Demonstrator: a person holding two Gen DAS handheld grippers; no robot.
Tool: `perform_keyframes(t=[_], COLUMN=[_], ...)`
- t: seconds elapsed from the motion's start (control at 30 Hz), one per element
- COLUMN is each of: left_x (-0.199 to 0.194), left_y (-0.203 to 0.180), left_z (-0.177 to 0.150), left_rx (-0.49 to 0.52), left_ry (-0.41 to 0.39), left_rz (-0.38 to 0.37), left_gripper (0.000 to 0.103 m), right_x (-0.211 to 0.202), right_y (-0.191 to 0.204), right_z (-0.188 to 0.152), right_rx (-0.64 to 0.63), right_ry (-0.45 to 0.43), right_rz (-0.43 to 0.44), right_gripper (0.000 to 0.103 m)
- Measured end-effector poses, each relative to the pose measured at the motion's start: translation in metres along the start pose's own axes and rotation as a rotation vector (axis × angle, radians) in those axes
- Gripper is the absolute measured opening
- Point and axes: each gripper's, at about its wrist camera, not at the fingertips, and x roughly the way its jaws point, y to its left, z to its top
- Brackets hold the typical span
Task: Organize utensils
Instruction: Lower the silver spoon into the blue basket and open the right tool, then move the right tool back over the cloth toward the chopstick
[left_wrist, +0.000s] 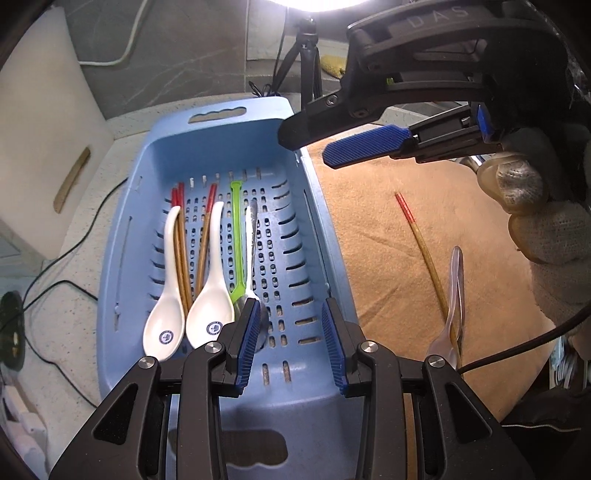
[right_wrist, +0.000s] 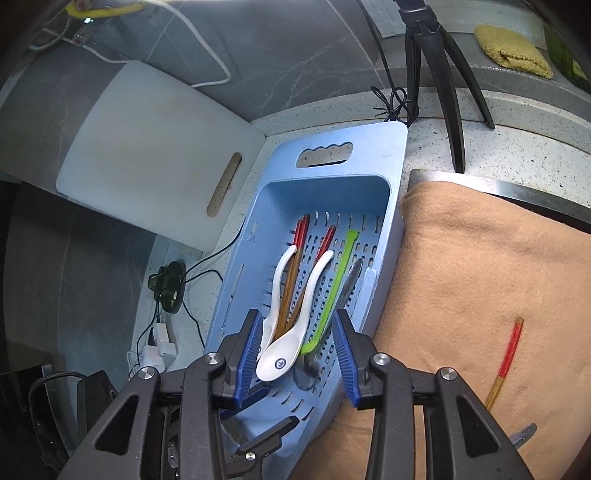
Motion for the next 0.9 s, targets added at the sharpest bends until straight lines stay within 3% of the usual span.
perform_keyframes(t=[0.47, 0.9], left_x=[-0.048, -0.070], left_y=[-0.043, -0.085], left_z=[-0.018, -0.031], left_rx=[0.037, 0.034], left_ry=[-0.090, -0.139], left_rz=[0.093, 0.120], left_gripper=[0.033, 0.050], right_x=[-0.058, -0.124], right_y=[-0.002, -0.038], right_z=[-0.024, -0.049], right_rx=[-0.094, -0.139], right_ry=[-0.096, -0.230], right_rz=[-0.018, -0.054], right_gripper=[0.045, 0.068])
